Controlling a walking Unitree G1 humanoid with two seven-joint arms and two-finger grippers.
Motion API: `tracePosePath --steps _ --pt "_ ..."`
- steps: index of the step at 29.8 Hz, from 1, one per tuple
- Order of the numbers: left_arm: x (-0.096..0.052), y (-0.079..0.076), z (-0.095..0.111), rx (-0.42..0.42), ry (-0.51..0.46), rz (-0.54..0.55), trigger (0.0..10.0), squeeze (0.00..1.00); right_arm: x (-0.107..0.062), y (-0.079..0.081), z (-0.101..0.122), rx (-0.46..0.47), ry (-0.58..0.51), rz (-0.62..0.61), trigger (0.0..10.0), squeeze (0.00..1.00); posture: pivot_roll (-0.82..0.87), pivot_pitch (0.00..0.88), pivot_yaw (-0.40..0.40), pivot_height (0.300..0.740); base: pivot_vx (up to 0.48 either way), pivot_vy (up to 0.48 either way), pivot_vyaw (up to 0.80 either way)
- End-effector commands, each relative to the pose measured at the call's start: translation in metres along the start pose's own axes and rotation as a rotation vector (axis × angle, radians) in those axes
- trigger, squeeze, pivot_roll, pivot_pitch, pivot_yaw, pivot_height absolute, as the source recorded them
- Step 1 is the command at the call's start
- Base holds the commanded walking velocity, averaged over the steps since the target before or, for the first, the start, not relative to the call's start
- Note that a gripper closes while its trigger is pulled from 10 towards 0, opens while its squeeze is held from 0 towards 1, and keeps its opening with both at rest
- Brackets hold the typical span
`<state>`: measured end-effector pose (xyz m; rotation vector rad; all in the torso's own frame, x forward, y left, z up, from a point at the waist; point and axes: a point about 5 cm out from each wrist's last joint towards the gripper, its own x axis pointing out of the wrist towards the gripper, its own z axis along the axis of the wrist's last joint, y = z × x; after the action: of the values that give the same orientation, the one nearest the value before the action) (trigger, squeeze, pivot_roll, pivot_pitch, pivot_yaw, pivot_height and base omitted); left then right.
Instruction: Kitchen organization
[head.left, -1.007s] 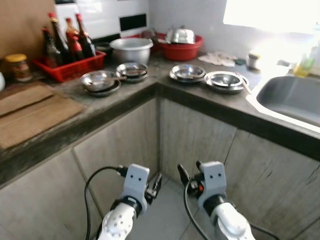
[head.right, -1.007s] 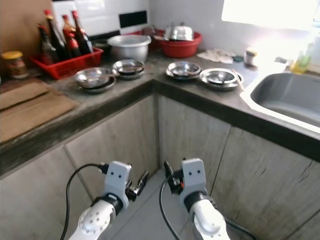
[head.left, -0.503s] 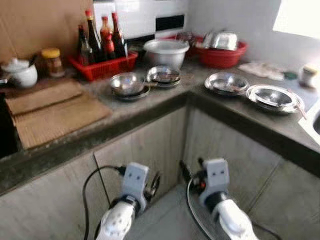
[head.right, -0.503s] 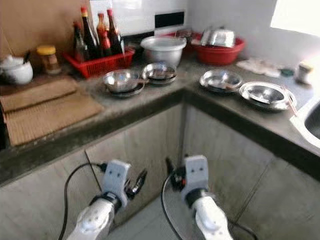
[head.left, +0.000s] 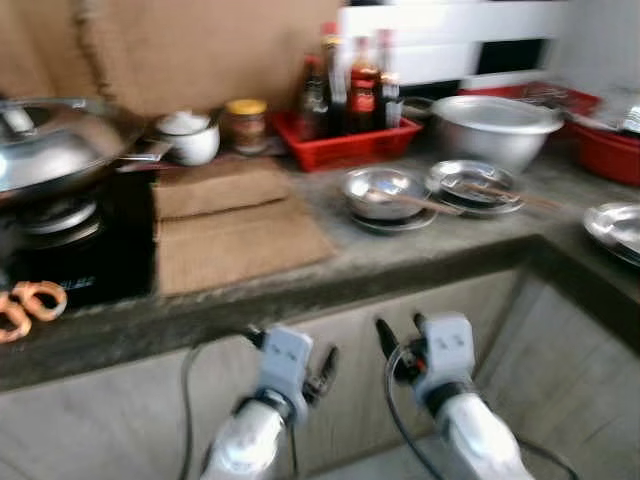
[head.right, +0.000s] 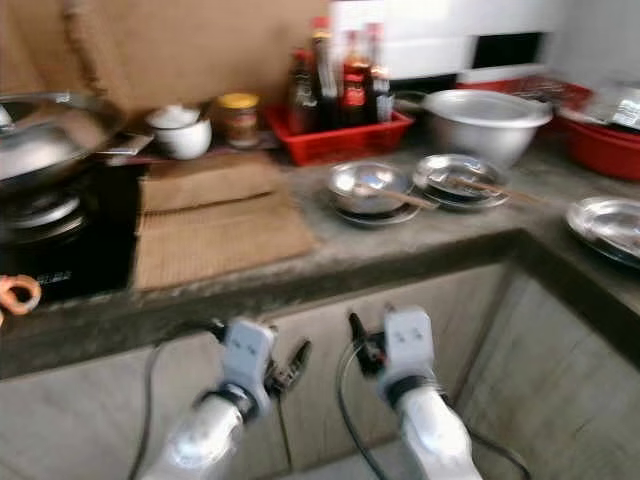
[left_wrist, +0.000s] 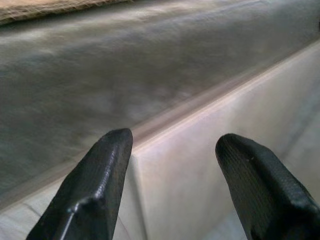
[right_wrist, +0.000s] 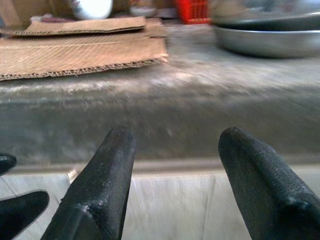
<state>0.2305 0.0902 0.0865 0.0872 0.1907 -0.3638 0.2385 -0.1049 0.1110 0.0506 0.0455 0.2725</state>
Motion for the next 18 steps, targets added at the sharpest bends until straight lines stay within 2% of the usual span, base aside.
tracePosePath --steps 1,5,10,18 --pt "0.0013 -0.0099 0.0044 0.001 -0.015 -0.029 10.0 0.0 -0.002 -0.0103 -0.0025 -0.017 0.012 -0.036 10.0 0.0 0.1 0.0 -0.025 0.74 0.0 0.0 0.61" --pt "0.0017 -0.0098 0.0029 0.009 -0.007 -0.022 10.0 0.0 -0.0001 -0.0121 -0.0016 0.007 0.01 -0.043 10.0 0.0 0.1 0.0 -0.023 0.74 0.0 -0.079 0.0" --pt "0.0017 -0.0098 0.0012 0.013 0.0 -0.022 10.0 0.0 0.0008 -0.0139 -0.0005 -0.001 0.003 -0.042 10.0 0.0 0.1 0.0 -0.024 0.74 0.248 -0.408 0.0" --pt "0.0012 -0.0106 0.0002 0.015 0.005 -0.031 10.0 0.0 0.0034 -0.0135 -0.0001 -0.002 0.004 -0.036 10.0 0.0 0.1 0.0 -0.021 0.74 0.0 -0.419 0.0"
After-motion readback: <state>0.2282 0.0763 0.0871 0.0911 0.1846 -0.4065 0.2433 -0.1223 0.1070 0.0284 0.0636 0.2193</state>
